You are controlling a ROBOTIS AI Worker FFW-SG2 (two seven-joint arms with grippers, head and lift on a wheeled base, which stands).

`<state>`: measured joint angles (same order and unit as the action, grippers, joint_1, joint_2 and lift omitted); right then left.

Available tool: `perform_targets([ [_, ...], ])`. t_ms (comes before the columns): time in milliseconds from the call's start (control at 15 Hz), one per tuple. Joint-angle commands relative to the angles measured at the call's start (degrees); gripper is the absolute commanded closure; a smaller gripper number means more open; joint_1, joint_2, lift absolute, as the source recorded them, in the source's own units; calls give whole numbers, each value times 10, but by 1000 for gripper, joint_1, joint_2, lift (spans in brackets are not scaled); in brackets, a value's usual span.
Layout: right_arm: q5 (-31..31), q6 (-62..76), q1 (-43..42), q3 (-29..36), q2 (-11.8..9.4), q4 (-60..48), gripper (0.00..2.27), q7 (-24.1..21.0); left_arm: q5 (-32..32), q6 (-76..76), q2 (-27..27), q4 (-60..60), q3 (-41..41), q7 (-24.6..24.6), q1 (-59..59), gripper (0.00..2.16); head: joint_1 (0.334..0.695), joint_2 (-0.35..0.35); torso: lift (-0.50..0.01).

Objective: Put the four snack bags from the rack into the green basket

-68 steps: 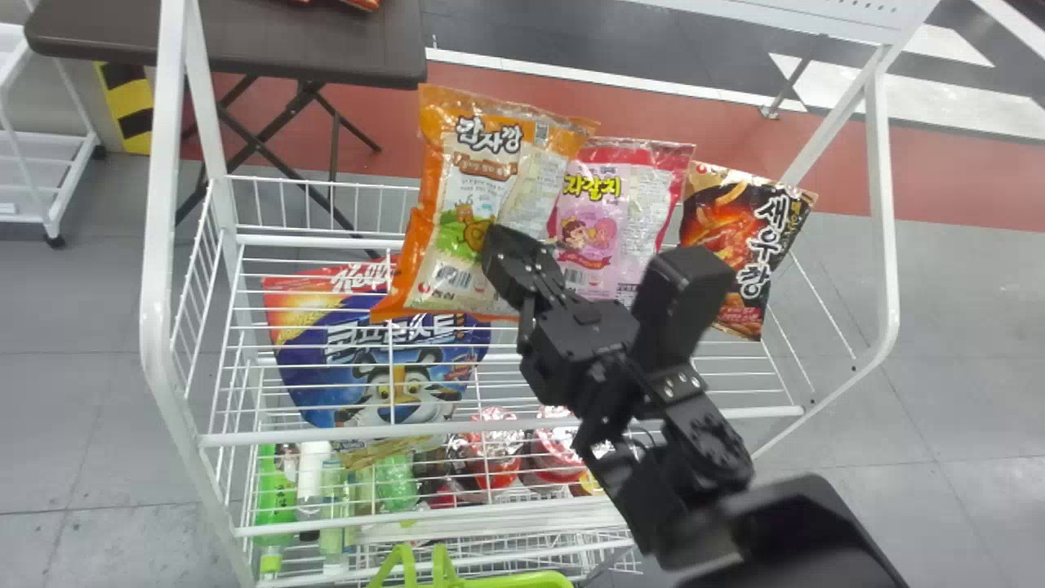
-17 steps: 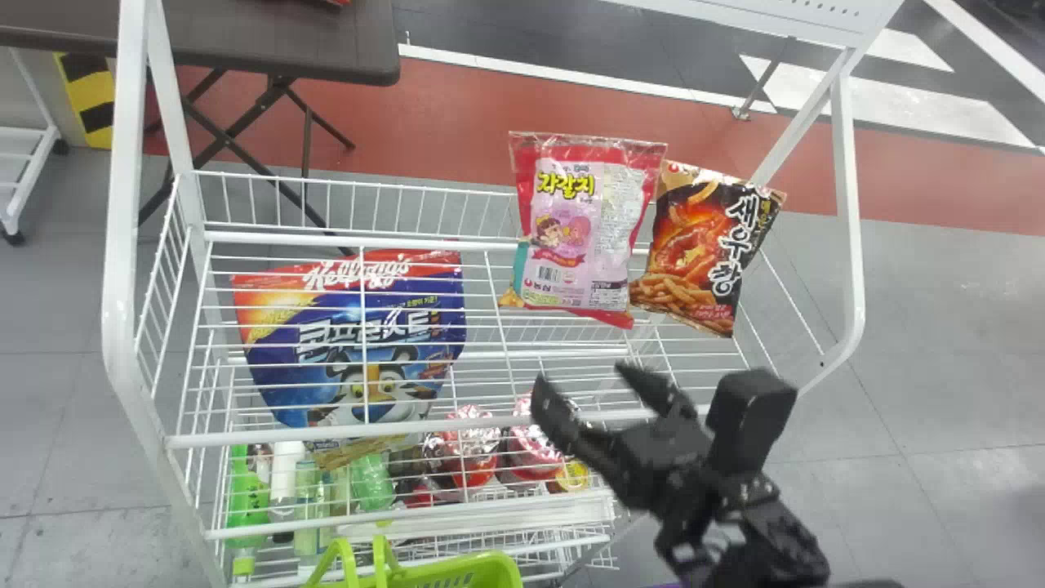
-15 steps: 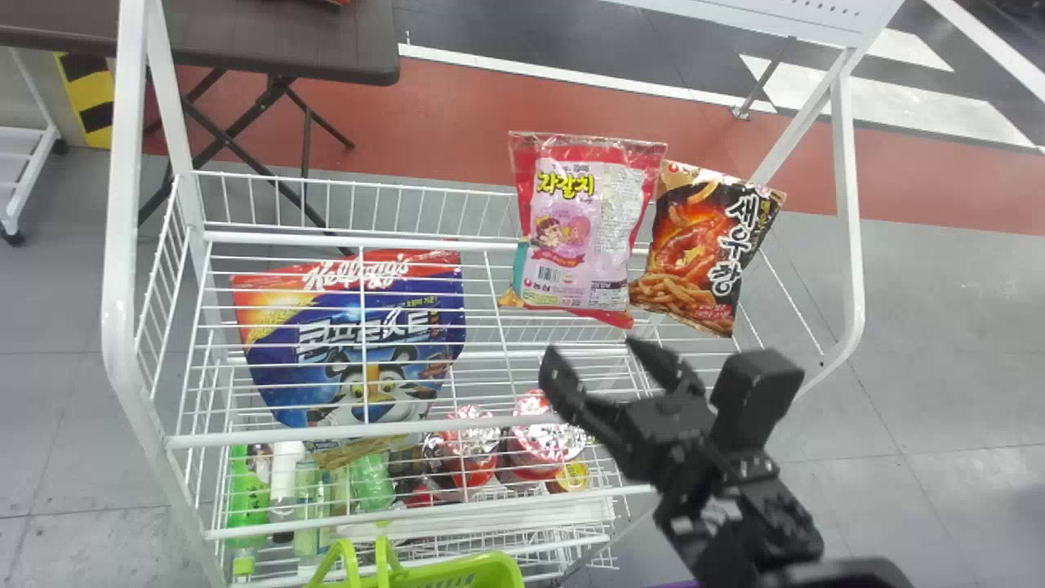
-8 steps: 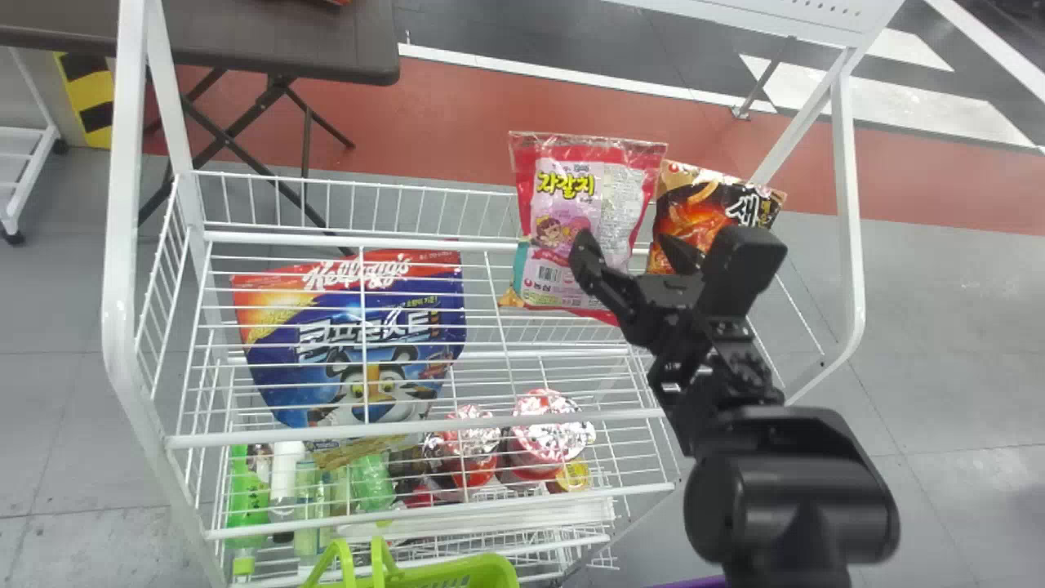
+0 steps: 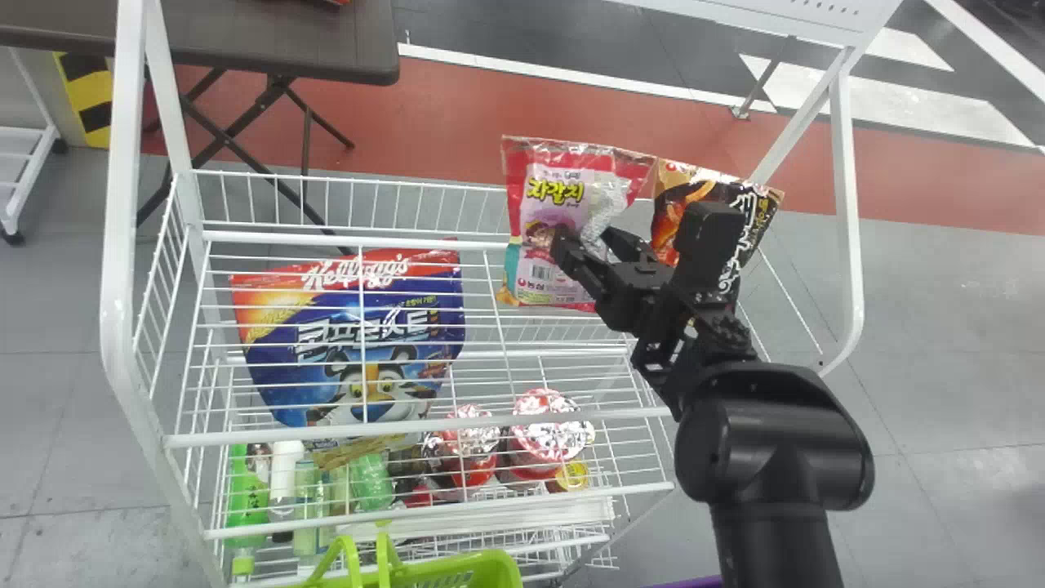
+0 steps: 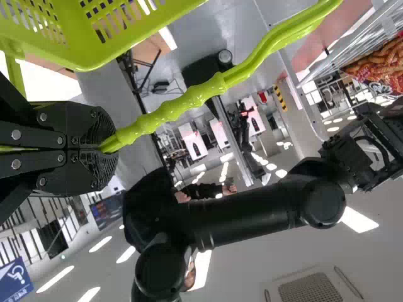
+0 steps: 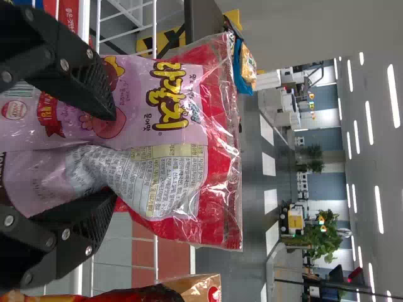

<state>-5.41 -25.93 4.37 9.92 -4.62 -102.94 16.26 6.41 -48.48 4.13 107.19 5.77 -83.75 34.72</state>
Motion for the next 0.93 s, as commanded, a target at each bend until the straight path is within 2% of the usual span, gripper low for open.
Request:
perform_targets([
  [0,-4,21,28,2,1,-34,2111,-1,0,-2,0,1,1,0,0,1902,695,-350,-6],
  [267,-14,36,64,21,3,-75,2111,-1,0,-2,0,1,3,1,-3,1902,695,-350,-6],
  [533,-74,12,151,48,3,-198,2111,14,0,-3,0,0,2,2,-4,1902,695,-350,-6],
  [667,-121,-39,216,65,4,-280,2111,26,0,-5,0,0,0,2,-5,1902,695,-350,-6],
  [867,-196,-254,270,115,22,-377,2108,66,0,-7,0,0,3,5,-9,1902,695,-350,-6],
])
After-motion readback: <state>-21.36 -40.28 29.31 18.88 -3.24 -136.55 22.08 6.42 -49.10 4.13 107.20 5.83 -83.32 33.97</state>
